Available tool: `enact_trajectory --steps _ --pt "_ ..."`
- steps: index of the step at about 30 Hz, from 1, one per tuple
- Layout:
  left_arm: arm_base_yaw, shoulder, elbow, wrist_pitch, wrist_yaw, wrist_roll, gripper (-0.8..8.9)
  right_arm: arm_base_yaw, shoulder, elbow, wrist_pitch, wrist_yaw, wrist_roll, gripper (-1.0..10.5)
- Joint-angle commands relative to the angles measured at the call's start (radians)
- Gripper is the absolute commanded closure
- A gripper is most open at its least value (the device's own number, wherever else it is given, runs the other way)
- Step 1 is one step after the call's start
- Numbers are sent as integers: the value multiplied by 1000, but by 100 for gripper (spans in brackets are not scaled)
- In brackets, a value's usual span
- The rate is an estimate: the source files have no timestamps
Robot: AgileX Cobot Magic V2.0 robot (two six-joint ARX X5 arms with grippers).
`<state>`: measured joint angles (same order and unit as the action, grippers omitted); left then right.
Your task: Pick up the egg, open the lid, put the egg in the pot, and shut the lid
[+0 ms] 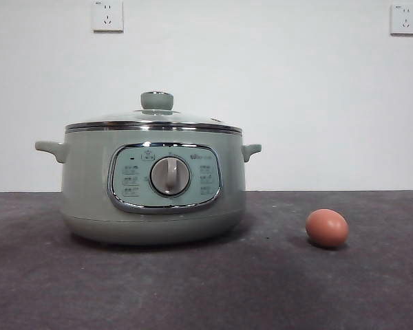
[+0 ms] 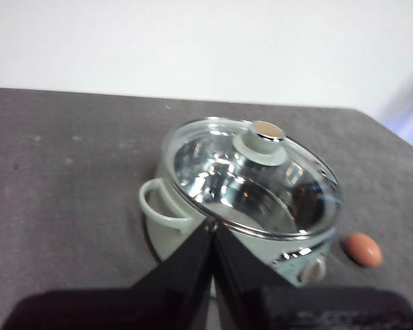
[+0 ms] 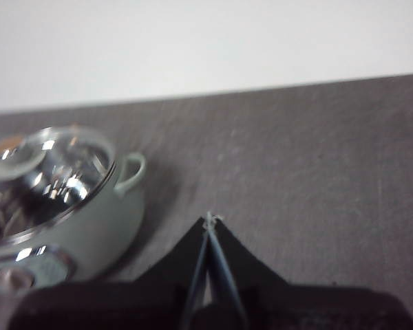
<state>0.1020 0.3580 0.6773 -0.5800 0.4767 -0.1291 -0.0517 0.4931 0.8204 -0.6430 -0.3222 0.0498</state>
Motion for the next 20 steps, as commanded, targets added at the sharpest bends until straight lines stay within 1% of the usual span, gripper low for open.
enact_trajectory --steps 1,2,5,9,14,18,19,20 --pt "1 57 88 -71 19 71 820 0 61 105 -94 -21 -105 958" --pt "1 84 129 -106 27 88 820 0 86 147 -131 -29 -115 958" --pt "1 142 218 -179 30 119 820 0 137 233 -194 -56 -114 958" --pt "1 199 297 -246 30 145 820 0 180 301 -251 -57 -120 958" --pt "1 239 325 -272 36 161 817 0 201 316 -272 -57 -132 946" --pt "1 262 325 -270 109 160 809 0 211 317 -274 -57 -131 934" --pt "1 267 325 -270 116 160 791 0 211 317 -274 -57 -131 909" --pt "1 274 325 -271 121 160 719 0 212 317 -274 -57 -130 843"
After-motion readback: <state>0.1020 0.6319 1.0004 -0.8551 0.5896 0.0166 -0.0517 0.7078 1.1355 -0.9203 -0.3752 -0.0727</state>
